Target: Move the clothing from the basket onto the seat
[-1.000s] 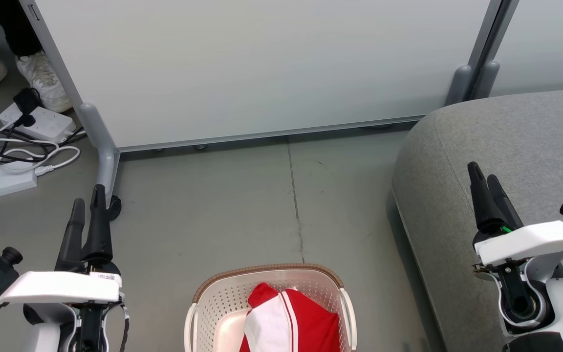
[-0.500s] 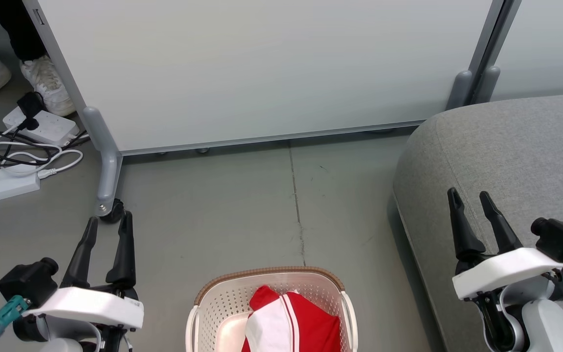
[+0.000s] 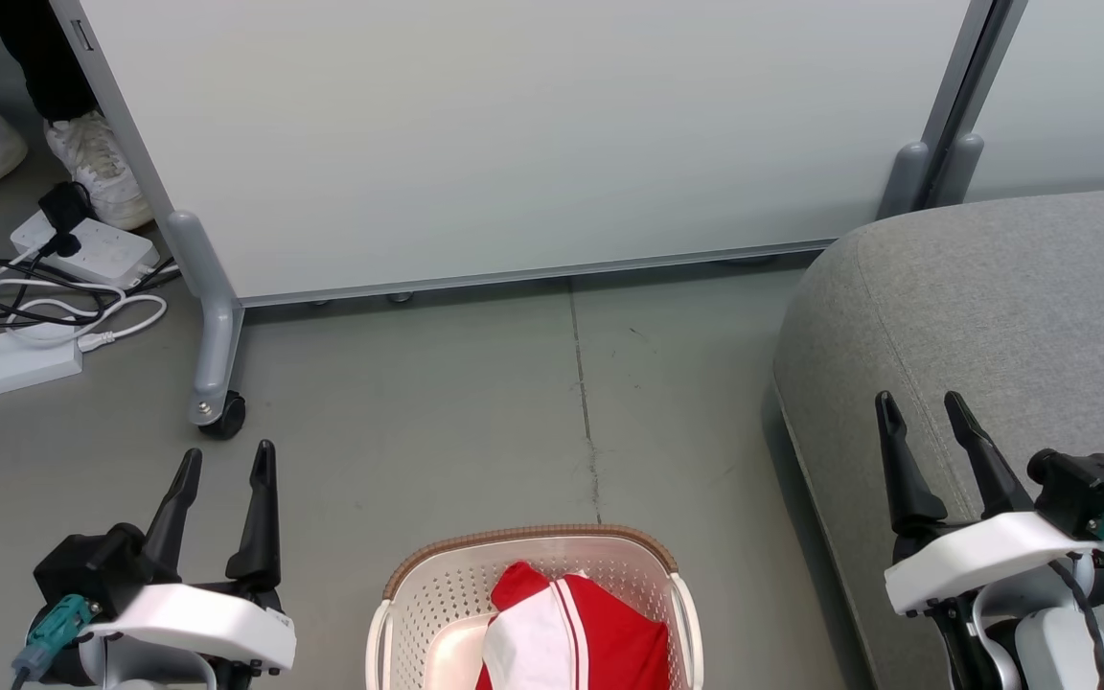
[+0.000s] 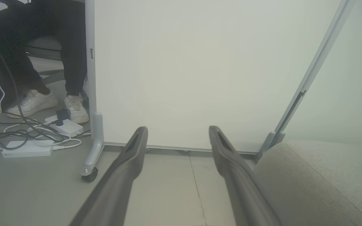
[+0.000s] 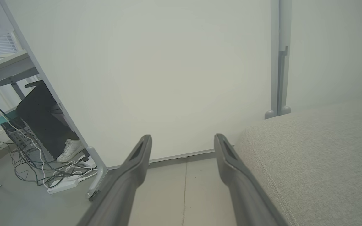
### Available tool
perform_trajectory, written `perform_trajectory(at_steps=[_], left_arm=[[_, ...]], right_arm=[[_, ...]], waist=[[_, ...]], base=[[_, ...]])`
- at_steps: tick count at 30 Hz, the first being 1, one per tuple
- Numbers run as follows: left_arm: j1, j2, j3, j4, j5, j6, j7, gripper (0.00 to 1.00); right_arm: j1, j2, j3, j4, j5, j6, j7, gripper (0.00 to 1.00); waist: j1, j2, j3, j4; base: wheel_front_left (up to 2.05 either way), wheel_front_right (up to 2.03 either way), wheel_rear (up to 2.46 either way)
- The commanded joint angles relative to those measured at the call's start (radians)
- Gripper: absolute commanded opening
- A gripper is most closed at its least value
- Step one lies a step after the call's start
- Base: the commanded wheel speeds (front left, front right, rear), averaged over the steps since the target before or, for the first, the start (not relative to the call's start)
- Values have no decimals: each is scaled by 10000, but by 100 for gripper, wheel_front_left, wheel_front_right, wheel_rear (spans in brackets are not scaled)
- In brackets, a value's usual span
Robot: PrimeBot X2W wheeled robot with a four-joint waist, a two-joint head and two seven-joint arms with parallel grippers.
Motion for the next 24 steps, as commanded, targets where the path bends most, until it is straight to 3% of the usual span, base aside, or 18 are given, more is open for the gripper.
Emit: perform_trajectory(at_steps=[1,24], left_arm=[[-10,93,-35,-35,241,71,-80,100],[268,293,-324,246,1735,486,-269,100]], right_arm=[[-23,-72,-29,-114,-238,38,-103,100],[401,-92,-42,-26,-1096,45,-366,100]], waist=[[0,0,-3,-1],[0,0,-23,81]], base=[[0,0,0],[0,0,0]])
